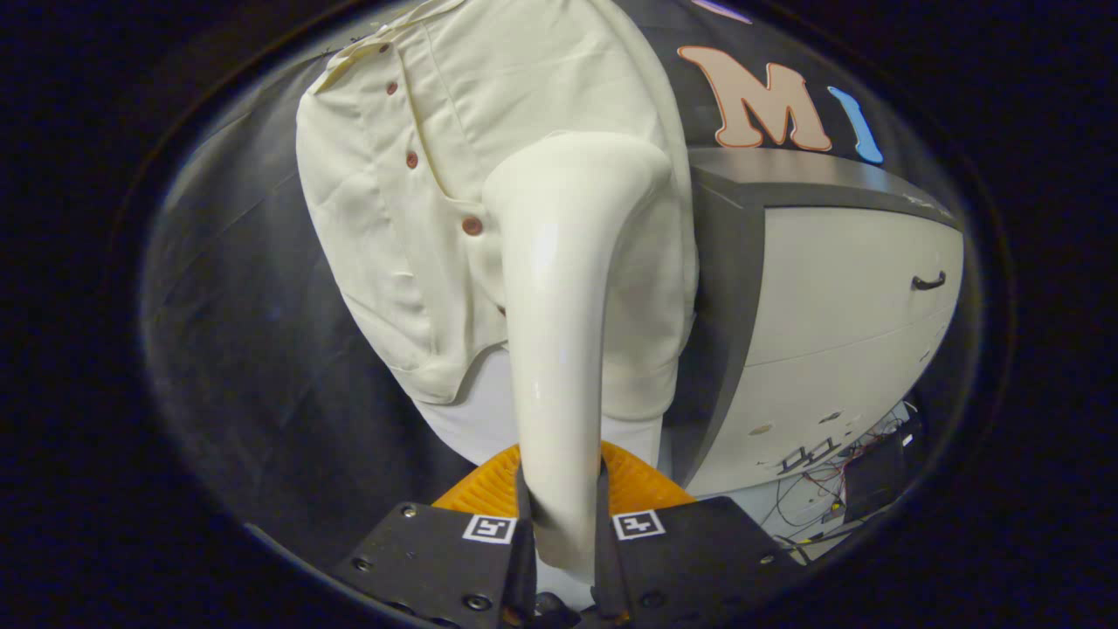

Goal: Iron the clothes twice with a garment steamer, once on the left side and once on the right side.

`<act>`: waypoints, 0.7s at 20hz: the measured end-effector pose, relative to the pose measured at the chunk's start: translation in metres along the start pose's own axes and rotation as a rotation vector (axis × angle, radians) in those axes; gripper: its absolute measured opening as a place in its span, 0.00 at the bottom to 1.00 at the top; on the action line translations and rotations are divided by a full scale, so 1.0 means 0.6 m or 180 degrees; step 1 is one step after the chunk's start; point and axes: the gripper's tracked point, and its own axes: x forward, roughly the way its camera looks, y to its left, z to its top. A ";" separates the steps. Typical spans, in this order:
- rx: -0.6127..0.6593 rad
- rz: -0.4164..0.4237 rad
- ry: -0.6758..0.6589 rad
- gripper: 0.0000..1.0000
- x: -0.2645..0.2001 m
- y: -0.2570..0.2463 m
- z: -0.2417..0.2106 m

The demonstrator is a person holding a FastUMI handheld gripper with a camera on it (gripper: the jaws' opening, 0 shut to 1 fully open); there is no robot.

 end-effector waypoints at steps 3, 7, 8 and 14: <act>0.0016 -0.0025 0.0110 0.27 0.010 -0.004 -0.030; 0.0063 -0.0027 0.0228 0.26 0.014 -0.003 -0.060; 0.0073 -0.0034 0.0254 0.26 0.013 -0.003 -0.066; 0.0140 -0.0078 0.0360 0.27 -0.010 0.002 -0.105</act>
